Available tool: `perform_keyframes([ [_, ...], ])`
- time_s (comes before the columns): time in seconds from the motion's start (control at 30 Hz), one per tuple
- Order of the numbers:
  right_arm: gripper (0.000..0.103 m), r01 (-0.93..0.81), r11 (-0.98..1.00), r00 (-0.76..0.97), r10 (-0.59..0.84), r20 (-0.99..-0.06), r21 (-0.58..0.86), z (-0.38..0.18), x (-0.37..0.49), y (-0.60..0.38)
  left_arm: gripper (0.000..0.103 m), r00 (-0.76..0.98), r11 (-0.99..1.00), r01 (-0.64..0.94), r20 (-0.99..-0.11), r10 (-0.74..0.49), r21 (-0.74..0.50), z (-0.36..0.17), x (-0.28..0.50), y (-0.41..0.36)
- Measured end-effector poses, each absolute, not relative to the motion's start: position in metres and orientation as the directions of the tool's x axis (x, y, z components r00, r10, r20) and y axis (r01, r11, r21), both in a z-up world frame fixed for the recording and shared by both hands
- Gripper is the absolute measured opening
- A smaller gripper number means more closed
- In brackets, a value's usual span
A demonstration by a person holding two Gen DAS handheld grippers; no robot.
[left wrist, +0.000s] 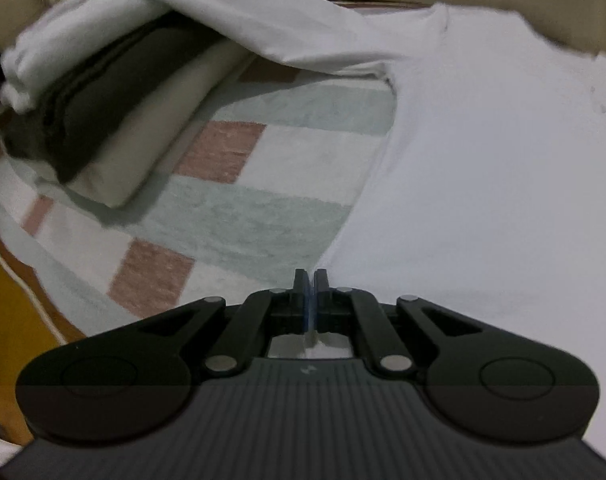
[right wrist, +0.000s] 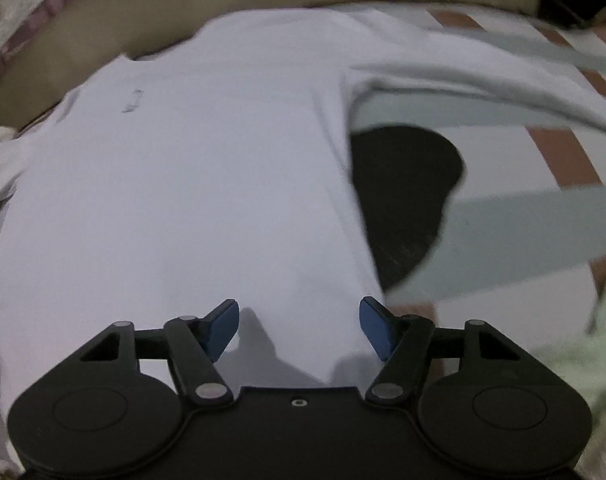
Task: Fold clothes
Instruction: 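Release the shirt and move both open grippers over it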
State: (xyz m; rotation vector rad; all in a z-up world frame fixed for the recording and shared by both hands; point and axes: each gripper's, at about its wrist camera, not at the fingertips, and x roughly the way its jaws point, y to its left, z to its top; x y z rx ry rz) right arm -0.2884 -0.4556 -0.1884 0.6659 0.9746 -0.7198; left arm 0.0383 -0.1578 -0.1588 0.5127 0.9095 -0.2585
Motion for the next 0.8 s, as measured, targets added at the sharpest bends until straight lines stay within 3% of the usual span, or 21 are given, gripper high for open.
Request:
perform_keyframes([
  [0.07,0.073,0.791,0.605,0.297,-0.243,-0.924,0.095,-0.192,-0.289,-0.449,0.000,0.613,0.840,0.369,-0.783,0.103,0.399,-0.167,0.045,-0.151],
  [0.17,0.075,0.808,0.588,0.239,-0.262,-0.935,0.042,-0.190,-0.291,-0.442,0.001,0.531,0.933,0.307,-0.847,-0.005,0.187,-0.158,0.059,-0.126],
  [0.3,0.074,0.806,0.592,0.319,-0.456,-0.831,-0.015,-0.163,-0.288,-0.426,0.007,0.508,0.939,0.331,-0.856,-0.098,0.089,-0.148,0.052,-0.129],
  [0.37,0.075,0.781,0.624,0.393,-0.536,-0.747,-0.037,-0.150,-0.279,-0.418,0.035,0.496,0.939,0.342,-0.857,-0.144,0.040,-0.143,0.048,-0.131],
  [0.43,0.075,0.765,0.644,0.466,-0.559,-0.686,-0.004,-0.141,-0.271,-0.413,0.049,0.500,0.927,0.374,-0.849,-0.169,0.036,-0.142,0.040,-0.140],
  [0.57,0.076,0.738,0.670,0.563,-0.547,-0.620,0.078,-0.138,-0.251,-0.410,0.058,0.499,0.899,0.437,-0.840,-0.211,0.034,-0.144,0.024,-0.161],
  [0.8,0.076,0.722,0.671,0.574,-0.446,-0.686,0.168,-0.169,-0.226,-0.417,0.072,0.497,0.863,0.502,-0.835,-0.235,0.056,-0.143,0.008,-0.179],
])
